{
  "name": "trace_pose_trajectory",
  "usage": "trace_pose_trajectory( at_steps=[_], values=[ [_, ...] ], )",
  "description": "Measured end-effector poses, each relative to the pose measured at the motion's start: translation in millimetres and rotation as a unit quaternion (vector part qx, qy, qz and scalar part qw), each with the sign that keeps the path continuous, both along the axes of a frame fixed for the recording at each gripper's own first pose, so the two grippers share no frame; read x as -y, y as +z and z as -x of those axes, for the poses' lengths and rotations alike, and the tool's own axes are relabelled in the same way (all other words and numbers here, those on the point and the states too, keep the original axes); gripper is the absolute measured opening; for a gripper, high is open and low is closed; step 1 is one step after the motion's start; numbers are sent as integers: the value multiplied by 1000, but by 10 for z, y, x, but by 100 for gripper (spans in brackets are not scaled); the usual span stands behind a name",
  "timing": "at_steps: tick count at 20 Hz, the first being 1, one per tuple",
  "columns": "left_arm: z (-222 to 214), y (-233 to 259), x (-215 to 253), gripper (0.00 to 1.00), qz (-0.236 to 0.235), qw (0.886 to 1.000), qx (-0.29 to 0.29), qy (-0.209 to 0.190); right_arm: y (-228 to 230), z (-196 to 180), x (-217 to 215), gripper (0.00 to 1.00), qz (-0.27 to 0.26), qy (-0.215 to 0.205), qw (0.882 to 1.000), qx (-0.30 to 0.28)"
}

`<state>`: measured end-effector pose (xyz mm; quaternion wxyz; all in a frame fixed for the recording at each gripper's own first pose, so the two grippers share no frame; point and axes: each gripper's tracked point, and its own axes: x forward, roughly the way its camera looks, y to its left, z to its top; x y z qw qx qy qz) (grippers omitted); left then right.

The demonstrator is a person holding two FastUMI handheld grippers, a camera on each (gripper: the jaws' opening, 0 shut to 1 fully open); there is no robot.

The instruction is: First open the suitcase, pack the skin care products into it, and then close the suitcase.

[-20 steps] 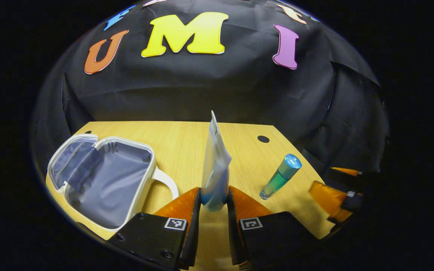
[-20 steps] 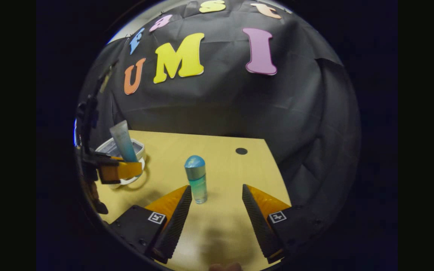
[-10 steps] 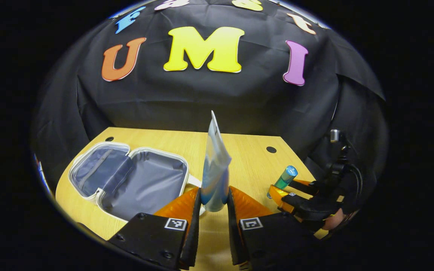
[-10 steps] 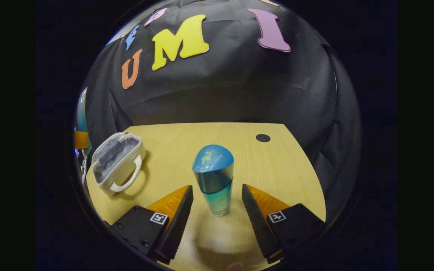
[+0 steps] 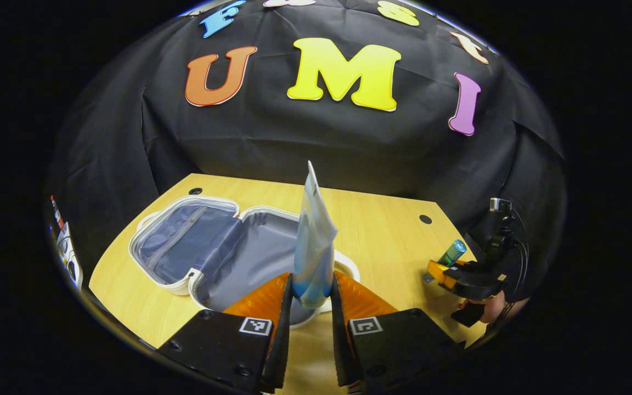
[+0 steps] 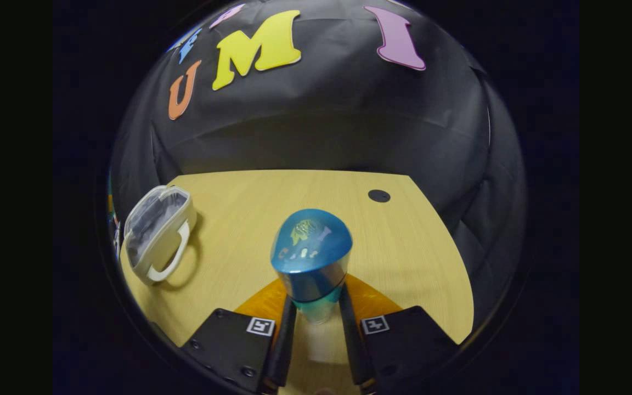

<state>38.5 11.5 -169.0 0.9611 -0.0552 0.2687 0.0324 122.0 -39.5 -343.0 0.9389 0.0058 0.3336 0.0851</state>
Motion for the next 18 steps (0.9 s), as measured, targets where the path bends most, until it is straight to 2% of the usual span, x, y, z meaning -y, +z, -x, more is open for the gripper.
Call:
trace_pose_trajectory(
  at_steps=[4,8,10,14,18],
  values=[
    [-83,-141,-380,37,4,1000,-9,-13,320,192,-29,36,-9,-11,1000,-7],
    [-110,-583,-794,37,1,998,-48,-31,882,516,-208,36,-17,-1,1000,-2],
    [-149,-817,-962,37,-3,997,-63,-42,1143,705,-379,36,-14,22,1000,-1],
    [-345,-1156,-1076,37,-29,991,-87,-93,1580,1006,-901,36,-55,43,997,-11],
    [-467,-1375,-1196,37,-43,987,-116,-103,1789,1146,-1400,36,-72,67,995,-7]
  ],
)
